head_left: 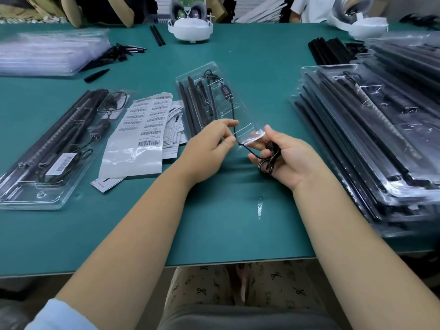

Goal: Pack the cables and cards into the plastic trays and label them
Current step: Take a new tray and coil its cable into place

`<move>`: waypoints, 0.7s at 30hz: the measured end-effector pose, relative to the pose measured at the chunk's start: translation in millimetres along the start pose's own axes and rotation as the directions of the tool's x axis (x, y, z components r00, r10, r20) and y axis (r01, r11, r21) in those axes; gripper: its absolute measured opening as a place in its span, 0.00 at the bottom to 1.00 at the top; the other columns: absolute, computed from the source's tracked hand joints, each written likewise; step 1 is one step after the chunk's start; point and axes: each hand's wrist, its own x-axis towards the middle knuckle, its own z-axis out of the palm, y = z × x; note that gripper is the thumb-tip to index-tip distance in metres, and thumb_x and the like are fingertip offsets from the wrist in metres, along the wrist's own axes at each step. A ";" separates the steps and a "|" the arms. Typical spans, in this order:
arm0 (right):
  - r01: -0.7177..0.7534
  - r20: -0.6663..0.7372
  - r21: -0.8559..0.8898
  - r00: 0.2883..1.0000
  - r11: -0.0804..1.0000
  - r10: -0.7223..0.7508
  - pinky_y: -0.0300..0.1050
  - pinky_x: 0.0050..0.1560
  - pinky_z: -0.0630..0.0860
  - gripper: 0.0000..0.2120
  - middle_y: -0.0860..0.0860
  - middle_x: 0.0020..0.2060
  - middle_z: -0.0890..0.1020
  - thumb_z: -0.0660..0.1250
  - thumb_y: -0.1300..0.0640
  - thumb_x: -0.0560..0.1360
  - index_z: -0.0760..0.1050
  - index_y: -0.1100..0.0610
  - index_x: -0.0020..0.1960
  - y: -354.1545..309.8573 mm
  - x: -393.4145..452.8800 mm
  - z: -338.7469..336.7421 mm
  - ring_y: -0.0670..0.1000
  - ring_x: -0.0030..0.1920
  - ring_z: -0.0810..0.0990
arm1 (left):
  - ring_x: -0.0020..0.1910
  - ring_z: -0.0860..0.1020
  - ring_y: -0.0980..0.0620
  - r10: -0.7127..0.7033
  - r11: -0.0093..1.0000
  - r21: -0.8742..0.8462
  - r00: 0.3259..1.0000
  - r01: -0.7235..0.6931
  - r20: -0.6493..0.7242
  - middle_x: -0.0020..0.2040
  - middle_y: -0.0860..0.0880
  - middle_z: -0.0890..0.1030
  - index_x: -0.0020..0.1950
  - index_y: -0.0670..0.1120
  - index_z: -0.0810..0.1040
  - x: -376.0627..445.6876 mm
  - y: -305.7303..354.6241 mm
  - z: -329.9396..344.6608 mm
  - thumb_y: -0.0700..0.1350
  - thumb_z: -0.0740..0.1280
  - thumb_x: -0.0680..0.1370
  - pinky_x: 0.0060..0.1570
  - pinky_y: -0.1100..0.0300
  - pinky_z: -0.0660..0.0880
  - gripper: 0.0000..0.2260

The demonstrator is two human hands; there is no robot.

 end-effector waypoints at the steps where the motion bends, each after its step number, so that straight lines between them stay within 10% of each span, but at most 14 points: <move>1: -0.007 0.012 0.016 1.000 1.000 0.007 0.41 0.32 0.79 0.10 0.55 0.35 0.83 0.61 0.58 0.80 0.76 0.63 0.44 0.3 -0.9 0.5 0.42 0.22 0.74 | 0.63 0.71 0.56 -0.003 1.000 -0.007 1.000 0.003 0.001 0.66 0.55 0.72 0.41 0.52 0.68 0.1 -0.6 -0.6 0.42 0.59 0.81 0.61 0.56 0.66 0.10; 12: -0.051 -0.168 -0.197 0.986 0.979 0.018 0.41 0.28 0.78 0.05 0.59 0.36 0.76 0.62 0.65 0.78 0.74 0.67 0.47 3.5 2.1 2.9 0.46 0.22 0.73 | 0.61 0.74 0.52 0.077 0.970 0.232 0.997 -0.072 -0.012 0.60 0.48 0.79 0.47 0.45 0.83 9.9 17.5 6.4 0.50 0.70 0.76 0.57 0.67 0.62 0.09; 21: -0.055 -0.221 -0.326 0.975 0.944 -0.020 0.42 0.27 0.78 0.17 0.58 0.41 0.80 0.61 0.71 0.75 0.73 0.61 0.63 6.0 5.8 8.3 0.42 0.20 0.74 | 0.58 0.72 0.44 -0.133 0.928 0.355 0.991 0.116 0.024 0.61 0.46 0.73 0.54 0.41 0.71 9.8 27.5 26.0 0.44 0.55 0.83 0.69 0.44 0.56 0.09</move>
